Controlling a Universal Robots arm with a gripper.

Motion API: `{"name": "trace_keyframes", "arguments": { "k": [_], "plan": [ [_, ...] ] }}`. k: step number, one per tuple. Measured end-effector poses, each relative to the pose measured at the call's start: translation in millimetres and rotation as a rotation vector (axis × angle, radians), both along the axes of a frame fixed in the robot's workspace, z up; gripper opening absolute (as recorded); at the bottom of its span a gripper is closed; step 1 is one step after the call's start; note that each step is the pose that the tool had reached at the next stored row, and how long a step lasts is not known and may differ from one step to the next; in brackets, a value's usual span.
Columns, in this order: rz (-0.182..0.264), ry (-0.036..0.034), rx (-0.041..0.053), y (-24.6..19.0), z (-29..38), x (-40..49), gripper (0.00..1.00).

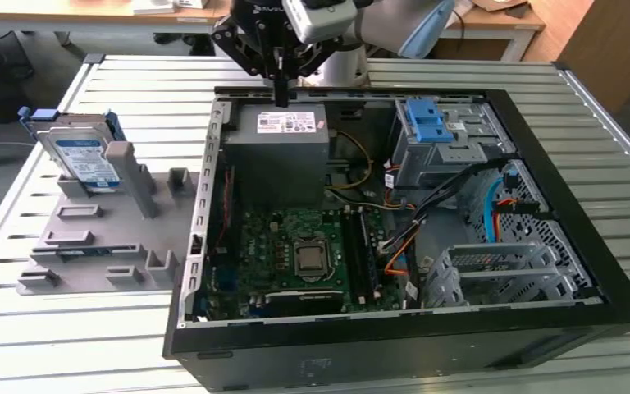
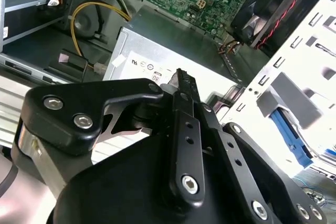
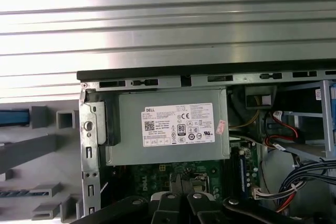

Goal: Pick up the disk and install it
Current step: 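Reach for the disk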

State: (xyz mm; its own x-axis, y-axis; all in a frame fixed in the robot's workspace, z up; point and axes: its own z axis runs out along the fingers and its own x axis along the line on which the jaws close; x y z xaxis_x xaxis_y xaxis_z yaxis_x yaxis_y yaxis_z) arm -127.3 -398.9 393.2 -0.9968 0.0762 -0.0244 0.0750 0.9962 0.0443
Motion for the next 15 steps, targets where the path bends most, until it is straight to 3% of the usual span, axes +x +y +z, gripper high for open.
{"name": "trace_keyframes", "arguments": {
  "k": [15],
  "plan": [
    [0.0, 0.0, 0.0, 0.0, -0.1, -4.9, 0.11]
  ]
}}
